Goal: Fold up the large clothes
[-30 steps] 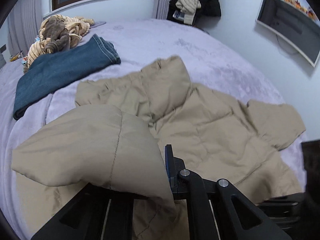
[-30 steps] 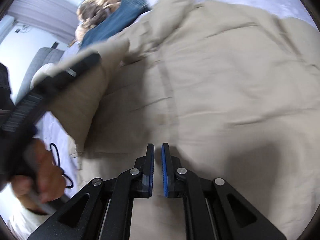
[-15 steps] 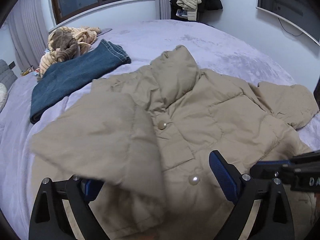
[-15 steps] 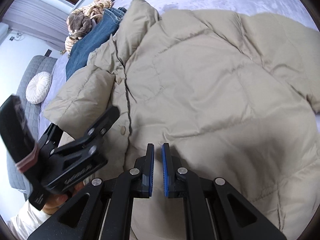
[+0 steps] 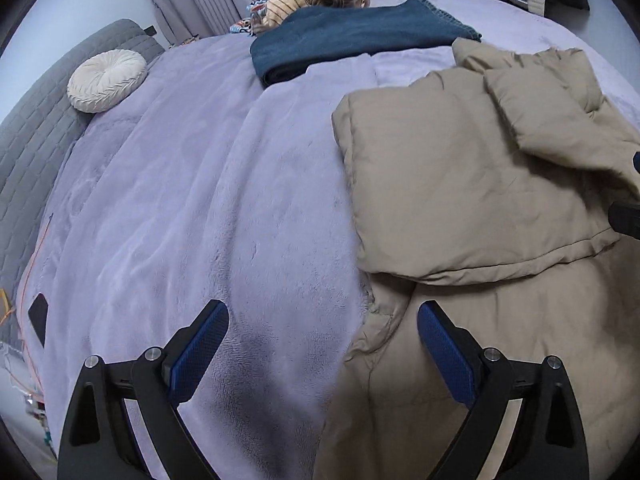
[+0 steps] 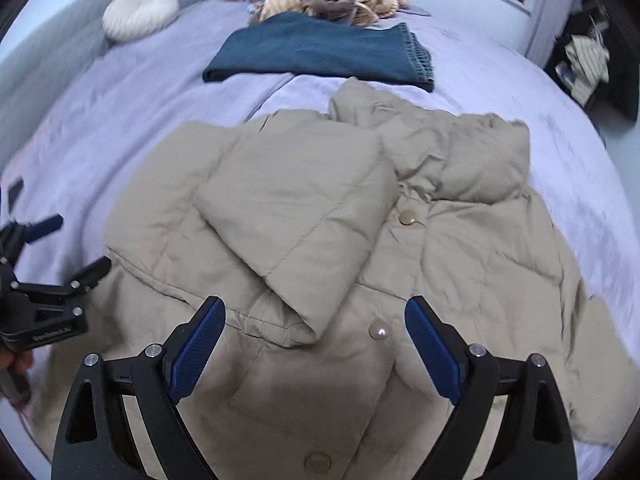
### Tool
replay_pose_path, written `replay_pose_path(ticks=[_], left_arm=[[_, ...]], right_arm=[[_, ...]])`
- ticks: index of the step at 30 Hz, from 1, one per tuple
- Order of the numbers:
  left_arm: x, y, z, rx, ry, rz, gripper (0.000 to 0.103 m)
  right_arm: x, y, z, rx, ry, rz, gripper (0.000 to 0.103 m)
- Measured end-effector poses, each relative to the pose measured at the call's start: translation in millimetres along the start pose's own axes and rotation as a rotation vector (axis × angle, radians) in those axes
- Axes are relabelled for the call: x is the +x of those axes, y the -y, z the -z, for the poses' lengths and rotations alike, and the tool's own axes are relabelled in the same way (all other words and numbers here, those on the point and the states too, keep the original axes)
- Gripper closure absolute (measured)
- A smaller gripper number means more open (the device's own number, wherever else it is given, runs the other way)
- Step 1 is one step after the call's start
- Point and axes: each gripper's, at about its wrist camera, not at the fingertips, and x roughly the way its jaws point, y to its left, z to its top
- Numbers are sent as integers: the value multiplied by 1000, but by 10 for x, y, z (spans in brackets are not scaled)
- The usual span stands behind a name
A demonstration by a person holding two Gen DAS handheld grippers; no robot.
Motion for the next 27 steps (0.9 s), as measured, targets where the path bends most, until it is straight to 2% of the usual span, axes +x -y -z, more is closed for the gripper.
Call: replay_pose_path(ticks=[2, 4, 7, 9, 11, 12, 13, 15, 16, 18, 20, 21, 23, 24, 25, 26, 27], left_arm=[[119, 16, -61, -57, 11, -17, 7], [234, -40, -134, -156, 11, -32, 7], [338, -123, -114, -238, -14, -12, 7], [335, -109, -81, -214, 6, -15, 7], [344, -66, -91, -173, 15, -23, 7], [334, -79, -97, -165, 11, -17, 7], [333, -84, -107, -160, 5, -6, 7], [280, -90, -117, -138, -5, 5, 7], [229, -105, -115, -121, -2, 17, 7], [77, -164, -106, -89, 17, 49, 7], [-87, -274, -125, -94, 25, 88, 7], [-171, -356, -159, -123, 32, 119, 10], [-260, -476, -287, -183, 40, 183, 38], [-272, -500, -377, -207, 48, 212, 43], [-266, -492, -474, -220, 61, 240, 56], [-236, -444, -589, -224, 74, 269, 63], [-192, -360, -694, -216, 85, 291, 63]], right_arm=[[149, -79, -83, -49, -8, 51, 10], [199, 19, -193, -14, 13, 99, 10], [82, 491, -253, 198, 74, 133, 10], [-5, 840, -161, 363, 114, 105, 10], [-26, 1222, 61, 546, 131, 43, 11], [13, 1359, 164, 624, 123, 1, 16], [72, 1488, 282, 696, 107, -57, 24], [298, 1666, 499, 812, 29, -181, 89], [401, 1729, 605, 867, -10, -202, 90], [491, 1820, 759, 952, 2, -280, 93], [487, 1839, 784, 956, 17, -296, 93], [484, 1833, 770, 941, 19, -293, 93], [488, 1796, 755, 920, 20, -289, 93], [496, 1797, 748, 919, 20, -294, 93], [505, 1796, 742, 922, 20, -299, 93], [500, 1782, 746, 923, 21, -300, 93], [498, 1743, 747, 922, 20, -299, 93]])
